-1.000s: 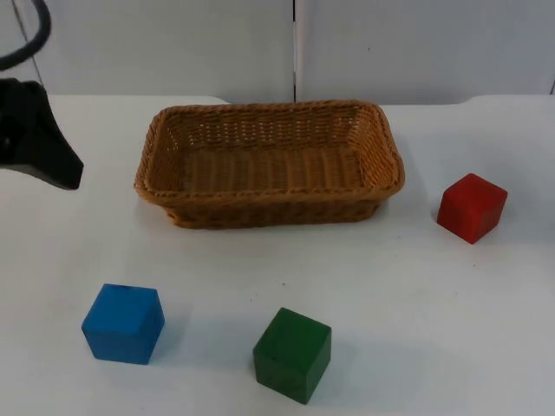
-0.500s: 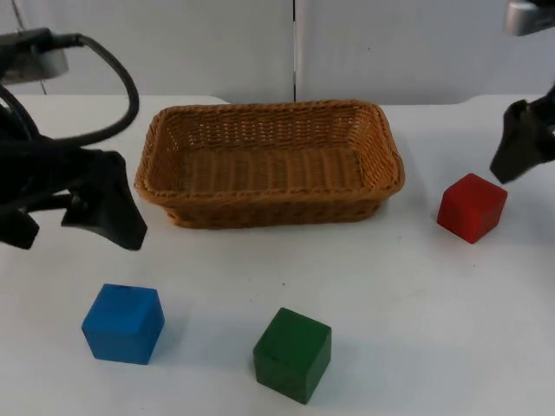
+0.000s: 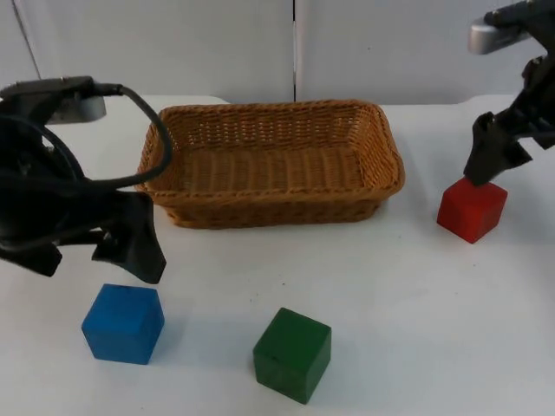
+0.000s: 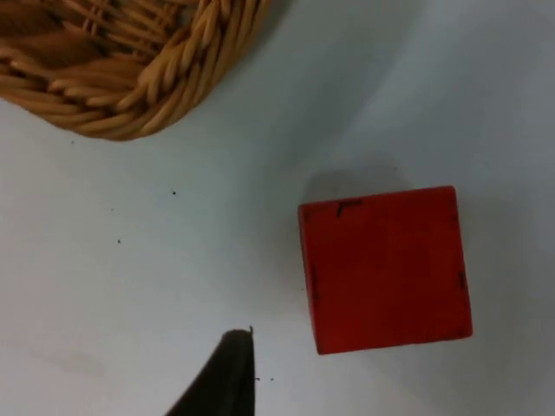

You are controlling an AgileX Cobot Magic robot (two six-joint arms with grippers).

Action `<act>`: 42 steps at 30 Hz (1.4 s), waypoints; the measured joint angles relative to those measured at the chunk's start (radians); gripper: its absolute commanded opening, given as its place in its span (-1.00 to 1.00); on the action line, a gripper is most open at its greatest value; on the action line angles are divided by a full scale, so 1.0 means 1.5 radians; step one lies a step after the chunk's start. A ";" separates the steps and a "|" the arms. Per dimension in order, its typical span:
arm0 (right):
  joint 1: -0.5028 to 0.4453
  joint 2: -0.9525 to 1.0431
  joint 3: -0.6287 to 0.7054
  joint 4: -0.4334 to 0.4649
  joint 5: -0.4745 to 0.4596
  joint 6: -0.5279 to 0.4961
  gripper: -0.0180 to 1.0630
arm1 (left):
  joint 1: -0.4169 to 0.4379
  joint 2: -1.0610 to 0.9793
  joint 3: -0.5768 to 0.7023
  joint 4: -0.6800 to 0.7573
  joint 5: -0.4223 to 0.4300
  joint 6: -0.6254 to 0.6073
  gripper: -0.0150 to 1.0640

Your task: Pick up one cube with each hand and place exactly two cubes into the same basket, leaving the remaining cube outside.

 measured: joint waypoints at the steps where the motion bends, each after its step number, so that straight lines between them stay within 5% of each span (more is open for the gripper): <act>1: 0.000 0.007 -0.002 0.000 -0.002 -0.001 0.98 | 0.000 0.010 0.000 0.002 -0.004 0.000 0.97; 36: 0.000 0.130 -0.006 0.004 -0.090 -0.023 0.95 | 0.000 0.176 -0.001 0.008 -0.120 -0.012 0.97; 42: 0.000 0.130 -0.006 0.004 -0.098 -0.023 0.38 | 0.000 0.192 -0.001 0.006 -0.122 -0.012 0.94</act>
